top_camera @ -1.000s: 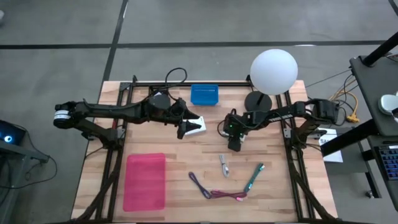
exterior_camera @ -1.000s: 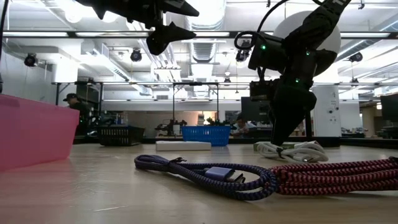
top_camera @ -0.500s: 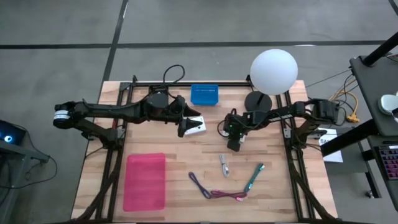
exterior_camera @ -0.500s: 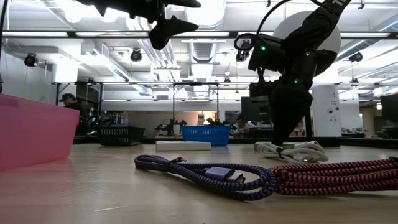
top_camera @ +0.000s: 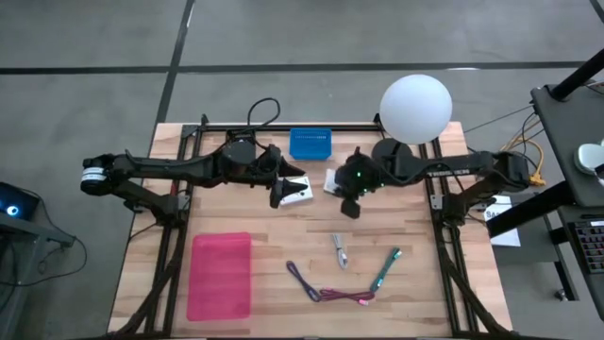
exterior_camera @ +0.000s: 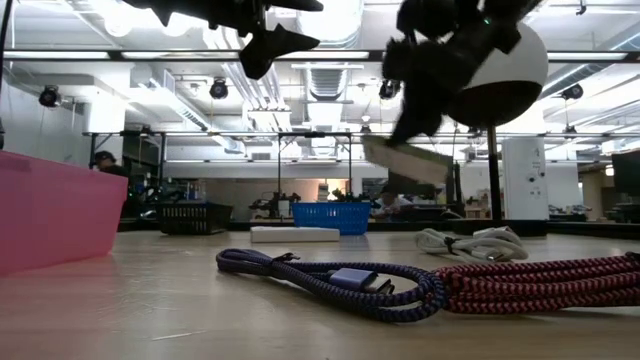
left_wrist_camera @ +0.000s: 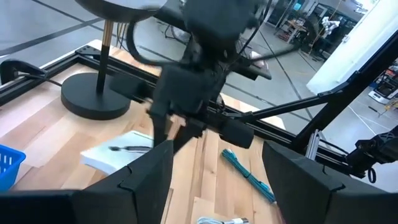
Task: Pick and place items into bin
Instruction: Put the white USB box into the blue bin
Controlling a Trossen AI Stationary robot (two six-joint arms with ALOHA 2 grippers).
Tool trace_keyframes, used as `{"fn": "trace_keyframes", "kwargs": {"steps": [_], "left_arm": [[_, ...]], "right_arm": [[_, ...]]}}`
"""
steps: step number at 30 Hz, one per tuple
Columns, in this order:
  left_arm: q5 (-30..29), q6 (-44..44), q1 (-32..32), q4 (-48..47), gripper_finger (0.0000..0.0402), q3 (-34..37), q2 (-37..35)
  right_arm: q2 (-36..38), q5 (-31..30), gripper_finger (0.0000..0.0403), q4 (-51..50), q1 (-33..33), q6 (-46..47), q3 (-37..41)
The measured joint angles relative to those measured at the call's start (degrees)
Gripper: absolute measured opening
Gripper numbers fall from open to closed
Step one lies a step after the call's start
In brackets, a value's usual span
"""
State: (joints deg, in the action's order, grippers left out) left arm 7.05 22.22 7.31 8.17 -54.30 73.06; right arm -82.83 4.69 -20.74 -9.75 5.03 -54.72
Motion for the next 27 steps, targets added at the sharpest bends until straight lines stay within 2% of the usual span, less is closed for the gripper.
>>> {"fn": "trace_keyframes", "kwargs": {"steps": [9,14,19,27], "left_arm": [[-0.08,0.11,0.0,0.36,0.0231,-0.17,-1.64],[-2.98,-0.24,-0.01,0.41,0.0231,-0.04,-5.67],[-4.6,-1.8,0.15,0.63,0.0231,0.2,-10.1],[-5.9,-1.7,0.17,0.37,0.0231,0.24,-14.46]], "right_arm": [[-5.12,-0.13,0.0012,-0.64,-6.28,-12.19,-10.74],[-9.23,0.39,0.0012,-2.83,-9.92,-17.41,-15.31],[-13.77,4.26,0.0012,-3.13,-13.04,-19.99,-18.89],[-21.73,4.85,0.0012,-3.01,-15.37,-24.58,-25.78]]}}
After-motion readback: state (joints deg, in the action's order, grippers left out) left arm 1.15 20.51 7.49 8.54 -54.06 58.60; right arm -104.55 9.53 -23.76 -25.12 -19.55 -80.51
